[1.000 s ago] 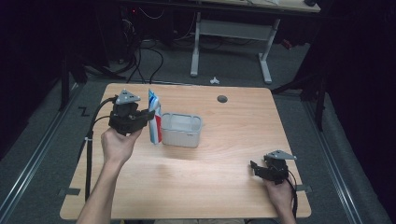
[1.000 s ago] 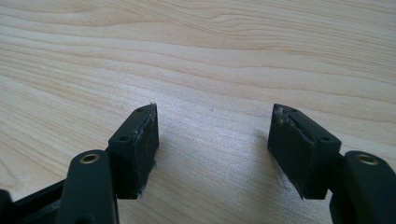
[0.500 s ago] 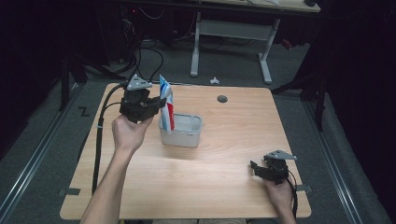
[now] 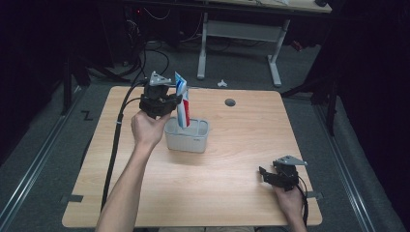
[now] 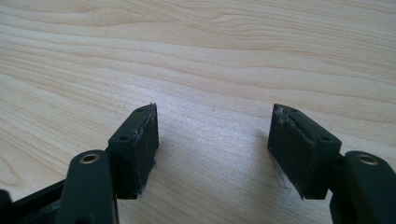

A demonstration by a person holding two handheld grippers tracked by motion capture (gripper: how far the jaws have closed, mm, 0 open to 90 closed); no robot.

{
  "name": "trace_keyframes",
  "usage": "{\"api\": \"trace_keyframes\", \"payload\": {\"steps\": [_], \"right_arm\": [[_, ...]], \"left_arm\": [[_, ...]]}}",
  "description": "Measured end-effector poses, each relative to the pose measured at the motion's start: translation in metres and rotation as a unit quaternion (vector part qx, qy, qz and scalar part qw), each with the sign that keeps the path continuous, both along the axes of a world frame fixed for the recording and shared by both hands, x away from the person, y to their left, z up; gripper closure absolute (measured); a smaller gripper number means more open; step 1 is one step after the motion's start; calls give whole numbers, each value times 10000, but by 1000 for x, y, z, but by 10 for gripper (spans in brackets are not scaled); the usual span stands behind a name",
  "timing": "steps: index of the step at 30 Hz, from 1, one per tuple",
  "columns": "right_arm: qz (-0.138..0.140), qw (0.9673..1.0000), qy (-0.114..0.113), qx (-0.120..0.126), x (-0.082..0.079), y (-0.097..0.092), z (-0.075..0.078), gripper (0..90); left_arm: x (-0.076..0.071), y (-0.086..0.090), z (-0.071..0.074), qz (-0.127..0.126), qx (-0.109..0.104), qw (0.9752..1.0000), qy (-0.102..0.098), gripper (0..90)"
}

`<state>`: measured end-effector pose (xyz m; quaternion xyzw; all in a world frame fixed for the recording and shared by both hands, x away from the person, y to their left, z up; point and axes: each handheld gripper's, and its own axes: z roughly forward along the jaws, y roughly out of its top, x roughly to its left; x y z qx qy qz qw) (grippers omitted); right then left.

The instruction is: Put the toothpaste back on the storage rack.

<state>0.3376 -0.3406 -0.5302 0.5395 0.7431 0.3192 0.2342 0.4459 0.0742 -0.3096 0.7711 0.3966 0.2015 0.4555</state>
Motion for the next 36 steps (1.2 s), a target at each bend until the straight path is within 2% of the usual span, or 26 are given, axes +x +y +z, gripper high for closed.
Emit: {"api": "trace_keyframes", "payload": {"steps": [23, 36], "right_arm": [[-1, 10000, 3, -23, 0, 0, 0, 339], [0, 10000, -8, -24, 0, 1, 0, 338]], "left_arm": [[6, -7, -36, 54, 40, 9999, 82, 837], [6, -11, -51, 81, 26, 9998, 154, 839]]}}
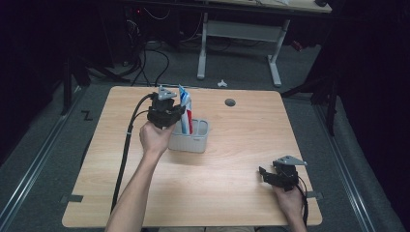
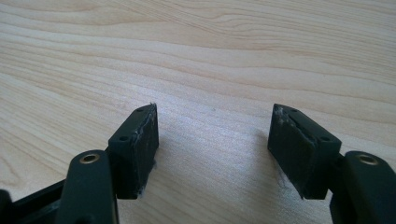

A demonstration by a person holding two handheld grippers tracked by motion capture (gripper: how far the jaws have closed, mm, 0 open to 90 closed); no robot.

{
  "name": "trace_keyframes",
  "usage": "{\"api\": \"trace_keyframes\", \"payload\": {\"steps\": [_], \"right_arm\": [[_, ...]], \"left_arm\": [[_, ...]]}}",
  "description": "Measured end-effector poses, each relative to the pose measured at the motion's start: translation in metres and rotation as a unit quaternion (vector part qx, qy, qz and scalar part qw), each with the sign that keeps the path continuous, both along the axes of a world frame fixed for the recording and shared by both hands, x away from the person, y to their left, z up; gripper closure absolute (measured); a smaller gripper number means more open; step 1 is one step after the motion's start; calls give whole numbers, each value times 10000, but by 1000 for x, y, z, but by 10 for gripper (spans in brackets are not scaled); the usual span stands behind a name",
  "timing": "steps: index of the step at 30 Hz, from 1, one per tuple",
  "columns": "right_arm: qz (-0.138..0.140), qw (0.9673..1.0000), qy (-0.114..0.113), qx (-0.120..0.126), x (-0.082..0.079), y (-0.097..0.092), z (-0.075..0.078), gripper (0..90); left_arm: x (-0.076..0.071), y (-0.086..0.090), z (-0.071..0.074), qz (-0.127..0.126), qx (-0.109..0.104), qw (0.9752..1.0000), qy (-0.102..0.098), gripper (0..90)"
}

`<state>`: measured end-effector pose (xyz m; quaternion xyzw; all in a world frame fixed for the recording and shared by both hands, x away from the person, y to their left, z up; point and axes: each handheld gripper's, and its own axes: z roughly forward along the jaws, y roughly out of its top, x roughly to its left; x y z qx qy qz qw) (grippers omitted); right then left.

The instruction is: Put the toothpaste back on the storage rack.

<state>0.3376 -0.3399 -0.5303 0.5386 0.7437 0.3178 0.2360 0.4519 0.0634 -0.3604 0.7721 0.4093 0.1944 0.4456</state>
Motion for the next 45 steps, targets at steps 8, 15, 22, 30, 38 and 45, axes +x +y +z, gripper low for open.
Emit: {"api": "trace_keyframes", "payload": {"steps": [8, 15, 22, 30, 38, 45], "right_arm": [[-4, 10000, 1, -3, 0, 0, 0, 338], [-9, 10000, 4, -2, 0, 0, 0, 338], [-4, 10000, -2, -13, 0, 0, 0, 338], [-10, 10000, 7, -11, 0, 1, 0, 338], [-6, 10000, 10, 10, 0, 0, 0, 338], [-8, 10000, 7, 4, 0, 0, 0, 338]], "left_arm": [[0, 0, -11, 55, 11, 10000, 21, 839], [-1, 0, -17, 76, 39, 10000, 24, 839], [-1, -1, -23, 98, 52, 9999, 36, 839], [-1, -1, -32, 142, 60, 9998, 91, 840], [-2, -3, -38, 157, 114, 9998, 94, 841], [-1, -3, -43, 178, 36, 9997, 147, 842]]}}
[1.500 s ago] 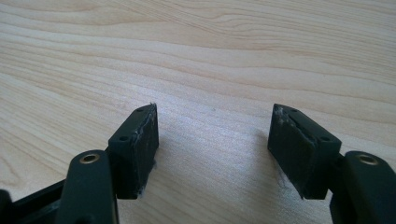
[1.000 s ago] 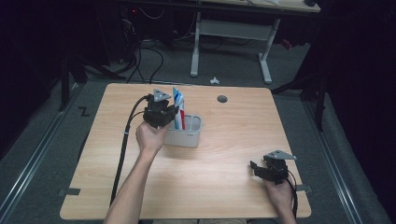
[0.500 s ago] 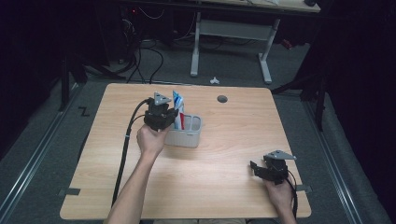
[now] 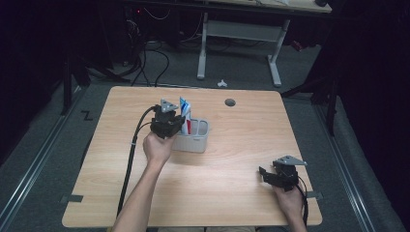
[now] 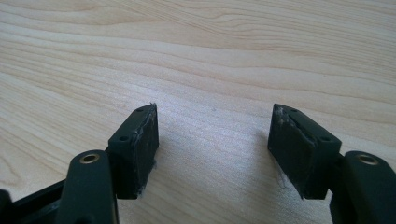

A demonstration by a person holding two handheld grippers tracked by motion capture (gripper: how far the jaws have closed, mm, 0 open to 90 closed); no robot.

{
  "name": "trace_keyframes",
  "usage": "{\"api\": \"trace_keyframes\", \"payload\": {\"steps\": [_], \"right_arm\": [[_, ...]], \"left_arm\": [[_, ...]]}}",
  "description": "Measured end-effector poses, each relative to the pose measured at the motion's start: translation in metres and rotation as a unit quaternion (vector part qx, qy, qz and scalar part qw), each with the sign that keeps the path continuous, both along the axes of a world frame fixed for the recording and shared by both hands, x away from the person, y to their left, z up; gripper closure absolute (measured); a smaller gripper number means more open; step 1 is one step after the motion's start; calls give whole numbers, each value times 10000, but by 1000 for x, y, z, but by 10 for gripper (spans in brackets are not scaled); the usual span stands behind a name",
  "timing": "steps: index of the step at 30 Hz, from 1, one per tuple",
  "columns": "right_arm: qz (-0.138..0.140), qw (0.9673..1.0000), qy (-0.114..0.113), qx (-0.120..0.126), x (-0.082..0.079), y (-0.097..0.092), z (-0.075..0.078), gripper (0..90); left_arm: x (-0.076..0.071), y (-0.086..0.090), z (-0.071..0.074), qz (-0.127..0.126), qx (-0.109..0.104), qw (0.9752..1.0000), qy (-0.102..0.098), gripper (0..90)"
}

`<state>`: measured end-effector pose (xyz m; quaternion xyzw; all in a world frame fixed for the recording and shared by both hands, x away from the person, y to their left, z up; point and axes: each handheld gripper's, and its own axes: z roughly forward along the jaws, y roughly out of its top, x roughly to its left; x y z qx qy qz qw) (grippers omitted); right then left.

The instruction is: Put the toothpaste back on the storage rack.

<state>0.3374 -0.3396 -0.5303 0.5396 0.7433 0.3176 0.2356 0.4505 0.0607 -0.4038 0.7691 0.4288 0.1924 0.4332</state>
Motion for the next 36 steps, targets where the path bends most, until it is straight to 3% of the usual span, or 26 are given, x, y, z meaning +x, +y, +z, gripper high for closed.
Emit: {"api": "trace_keyframes", "payload": {"steps": [11, 22, 36], "right_arm": [[7, 10000, -3, -8, 0, 0, 0, 337], [-1, 10000, -9, -33, 0, 1, 0, 338], [-6, 10000, -5, -22, 0, 1, 0, 339]], "left_arm": [[2, 2, -9, 45, -47, 9999, 122, 841], [6, 10, -10, 97, -151, 9995, 273, 831], [8, 13, -13, 90, -120, 9991, 404, 791]]}}
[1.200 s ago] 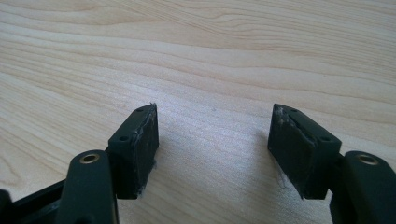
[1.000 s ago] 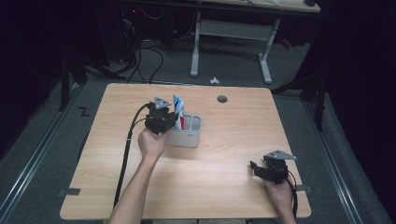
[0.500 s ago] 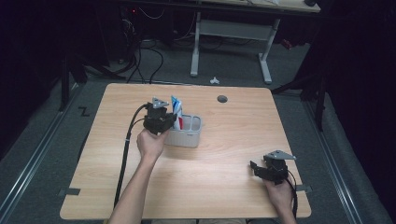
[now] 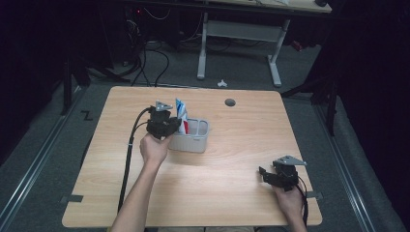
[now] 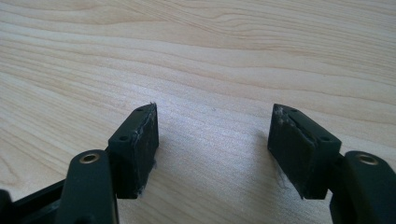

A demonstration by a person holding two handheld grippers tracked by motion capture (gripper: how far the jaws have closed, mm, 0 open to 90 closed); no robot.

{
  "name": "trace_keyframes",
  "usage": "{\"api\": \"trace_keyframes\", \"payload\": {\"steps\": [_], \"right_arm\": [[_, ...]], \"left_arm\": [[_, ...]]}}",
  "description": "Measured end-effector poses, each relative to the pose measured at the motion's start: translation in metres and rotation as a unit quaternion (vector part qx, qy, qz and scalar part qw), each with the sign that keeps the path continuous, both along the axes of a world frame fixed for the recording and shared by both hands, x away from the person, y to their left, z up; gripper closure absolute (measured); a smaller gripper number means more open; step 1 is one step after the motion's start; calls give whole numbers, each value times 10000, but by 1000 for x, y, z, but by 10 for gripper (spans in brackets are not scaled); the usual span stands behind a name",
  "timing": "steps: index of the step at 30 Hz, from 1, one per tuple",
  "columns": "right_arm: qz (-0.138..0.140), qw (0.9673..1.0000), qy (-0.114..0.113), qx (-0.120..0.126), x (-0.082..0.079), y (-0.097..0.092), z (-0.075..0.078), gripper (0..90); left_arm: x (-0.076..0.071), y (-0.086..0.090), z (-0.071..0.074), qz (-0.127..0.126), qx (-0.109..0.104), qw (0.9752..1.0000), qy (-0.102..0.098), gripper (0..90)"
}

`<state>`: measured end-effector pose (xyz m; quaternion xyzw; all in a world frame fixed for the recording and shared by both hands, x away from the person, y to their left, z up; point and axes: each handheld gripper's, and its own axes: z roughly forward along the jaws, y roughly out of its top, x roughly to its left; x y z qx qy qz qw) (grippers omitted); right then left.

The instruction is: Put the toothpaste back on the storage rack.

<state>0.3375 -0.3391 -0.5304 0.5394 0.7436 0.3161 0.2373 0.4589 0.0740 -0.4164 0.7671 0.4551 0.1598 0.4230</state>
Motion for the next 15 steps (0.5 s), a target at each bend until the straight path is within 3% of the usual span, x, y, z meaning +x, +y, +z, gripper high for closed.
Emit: {"api": "trace_keyframes", "payload": {"steps": [15], "right_arm": [[6, 10000, -4, -14, 0, 0, 0, 339]], "left_arm": [[-1, 1, -2, -42, 38, 10000, -52, 692]]}}
